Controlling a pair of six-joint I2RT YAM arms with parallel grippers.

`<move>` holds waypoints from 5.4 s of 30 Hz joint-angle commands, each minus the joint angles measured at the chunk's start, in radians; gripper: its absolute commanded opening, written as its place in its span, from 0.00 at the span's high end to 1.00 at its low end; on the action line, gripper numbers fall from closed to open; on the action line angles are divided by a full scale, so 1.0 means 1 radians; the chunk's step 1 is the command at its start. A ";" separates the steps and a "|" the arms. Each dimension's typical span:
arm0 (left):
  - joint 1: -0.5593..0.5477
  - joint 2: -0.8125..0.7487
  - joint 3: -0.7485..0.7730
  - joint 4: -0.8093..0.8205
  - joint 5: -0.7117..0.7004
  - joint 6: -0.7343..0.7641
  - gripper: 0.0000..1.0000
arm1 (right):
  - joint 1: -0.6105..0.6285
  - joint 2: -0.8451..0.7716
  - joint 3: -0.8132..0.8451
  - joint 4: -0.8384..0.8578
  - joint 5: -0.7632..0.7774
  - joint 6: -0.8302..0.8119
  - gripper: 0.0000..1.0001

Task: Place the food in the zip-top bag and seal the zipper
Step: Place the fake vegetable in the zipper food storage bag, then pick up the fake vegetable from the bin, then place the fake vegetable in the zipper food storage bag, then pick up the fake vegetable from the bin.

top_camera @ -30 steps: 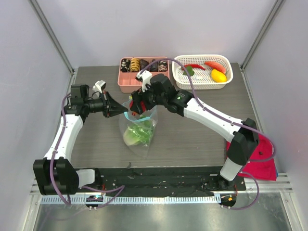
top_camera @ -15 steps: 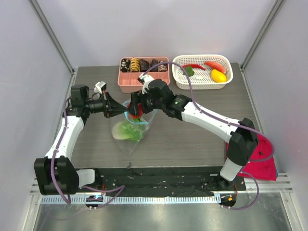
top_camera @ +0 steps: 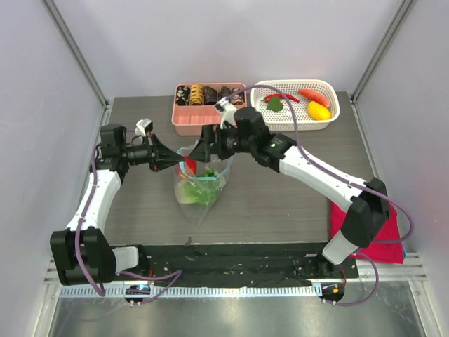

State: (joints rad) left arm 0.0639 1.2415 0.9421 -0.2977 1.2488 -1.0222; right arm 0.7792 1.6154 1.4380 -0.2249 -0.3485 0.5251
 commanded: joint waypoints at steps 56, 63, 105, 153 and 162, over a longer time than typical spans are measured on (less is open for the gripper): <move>0.007 0.015 0.093 -0.248 -0.045 0.244 1.00 | -0.877 0.916 0.915 -0.353 0.151 -0.947 0.29; 0.007 0.022 0.100 -0.270 -0.045 0.264 1.00 | -0.859 0.945 0.938 -0.330 0.138 -0.932 0.38; 0.007 -0.008 0.093 -0.247 -0.058 0.260 1.00 | -0.115 0.093 0.372 -0.712 -0.153 -0.659 0.99; 0.007 -0.011 0.064 -0.202 -0.032 0.257 1.00 | -0.461 0.313 0.648 -0.499 -0.379 -0.306 0.04; 0.007 -0.004 0.064 -0.204 -0.045 0.260 1.00 | -0.830 0.599 0.963 -0.455 -0.011 -0.700 0.05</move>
State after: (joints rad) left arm 0.0711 1.2552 1.0016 -0.5323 1.1816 -0.7582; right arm -0.0185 2.1166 2.2845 -0.7269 -0.5400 0.0475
